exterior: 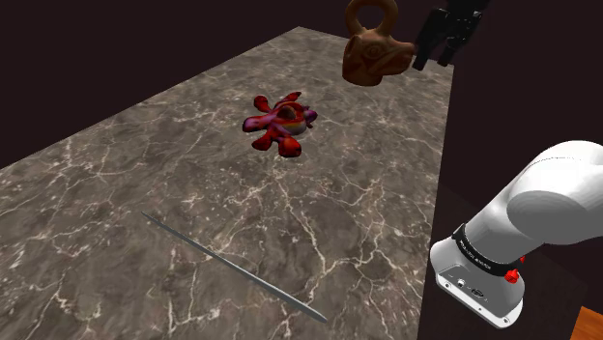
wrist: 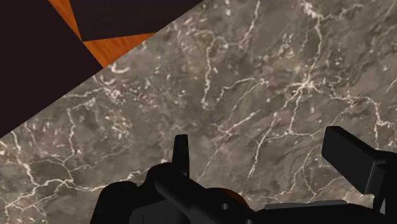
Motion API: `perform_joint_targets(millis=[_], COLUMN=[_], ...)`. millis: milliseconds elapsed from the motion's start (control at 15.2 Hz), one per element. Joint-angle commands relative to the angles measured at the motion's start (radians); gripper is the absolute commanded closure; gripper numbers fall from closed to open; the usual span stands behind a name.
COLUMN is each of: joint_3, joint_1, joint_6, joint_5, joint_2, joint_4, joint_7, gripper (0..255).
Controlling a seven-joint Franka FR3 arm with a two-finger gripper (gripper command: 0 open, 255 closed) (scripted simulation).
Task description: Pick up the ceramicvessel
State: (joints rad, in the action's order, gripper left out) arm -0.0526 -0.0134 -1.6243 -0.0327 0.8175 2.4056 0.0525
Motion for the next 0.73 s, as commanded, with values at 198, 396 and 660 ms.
perform_joint_targets(millis=[198,396,660], joint_3=[-0.025,-0.046,-0.069], joint_1=[-0.019,-0.039,-0.068], joint_6=[-0.031,-0.056,-0.079], joint_5=[0.037,0.065,0.091], joint_2=[-0.083,-0.164,-0.269], joint_4=[-0.089,-0.184,-0.32], joint_7=[-0.088,-0.173,-0.285], gripper=[0,0,0])
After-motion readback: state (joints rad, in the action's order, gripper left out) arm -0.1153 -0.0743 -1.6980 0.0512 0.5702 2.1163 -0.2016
